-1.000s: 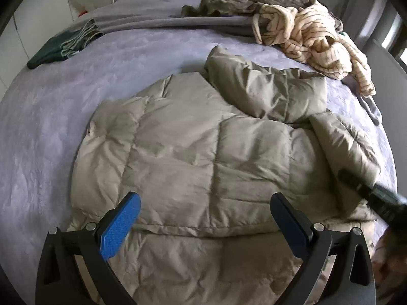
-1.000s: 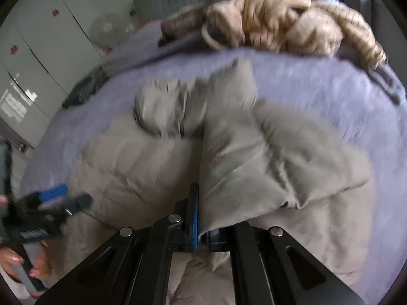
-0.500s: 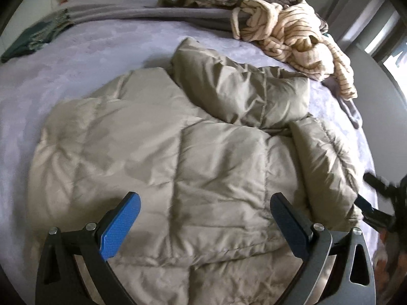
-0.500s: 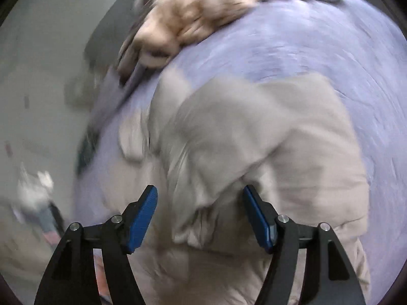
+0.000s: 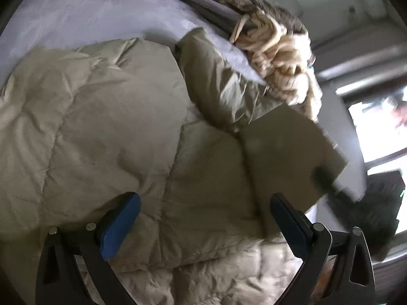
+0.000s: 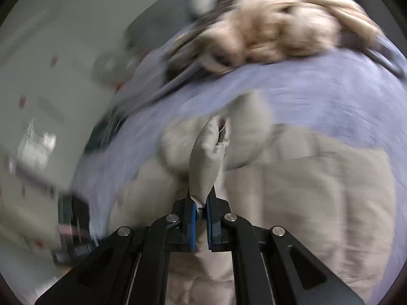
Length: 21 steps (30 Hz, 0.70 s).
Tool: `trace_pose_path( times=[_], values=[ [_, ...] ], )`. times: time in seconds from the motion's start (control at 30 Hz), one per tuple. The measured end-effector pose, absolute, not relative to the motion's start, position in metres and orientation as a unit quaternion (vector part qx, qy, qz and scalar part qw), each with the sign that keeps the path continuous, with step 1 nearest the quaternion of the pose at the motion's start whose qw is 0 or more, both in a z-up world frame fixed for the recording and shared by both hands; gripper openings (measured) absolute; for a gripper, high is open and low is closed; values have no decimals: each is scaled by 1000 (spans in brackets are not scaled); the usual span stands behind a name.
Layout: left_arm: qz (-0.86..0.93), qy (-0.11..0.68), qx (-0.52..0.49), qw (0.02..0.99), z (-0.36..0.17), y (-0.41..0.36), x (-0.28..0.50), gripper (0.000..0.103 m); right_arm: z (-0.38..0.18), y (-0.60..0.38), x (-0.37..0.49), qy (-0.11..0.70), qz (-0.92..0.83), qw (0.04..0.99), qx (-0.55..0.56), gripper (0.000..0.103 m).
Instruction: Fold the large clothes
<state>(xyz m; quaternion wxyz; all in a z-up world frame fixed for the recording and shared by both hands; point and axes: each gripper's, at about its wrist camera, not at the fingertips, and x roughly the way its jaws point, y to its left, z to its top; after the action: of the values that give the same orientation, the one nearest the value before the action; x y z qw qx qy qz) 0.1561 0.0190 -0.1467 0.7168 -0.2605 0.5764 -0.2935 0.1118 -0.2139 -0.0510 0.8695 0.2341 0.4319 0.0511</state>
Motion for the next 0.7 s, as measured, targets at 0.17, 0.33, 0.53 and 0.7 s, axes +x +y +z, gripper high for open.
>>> trace_pose_path(
  times=[0.17, 0.33, 0.53, 0.7],
  values=[
    [-338, 561, -345, 673, -147, 38, 163, 102, -81, -148, 122, 492, 100, 848, 171, 8],
    [-365, 553, -395, 636, -152, 42, 169, 102, -110, -122, 119, 550, 124, 815, 138, 28],
    [-349, 585, -336, 650, -157, 21, 174, 102, -108, -158, 80, 555, 105, 804, 187, 53],
    [-344, 595, -265, 676, -151, -6, 177, 81, -121, -248, 25, 547, 42, 765, 336, 53]
  ],
)
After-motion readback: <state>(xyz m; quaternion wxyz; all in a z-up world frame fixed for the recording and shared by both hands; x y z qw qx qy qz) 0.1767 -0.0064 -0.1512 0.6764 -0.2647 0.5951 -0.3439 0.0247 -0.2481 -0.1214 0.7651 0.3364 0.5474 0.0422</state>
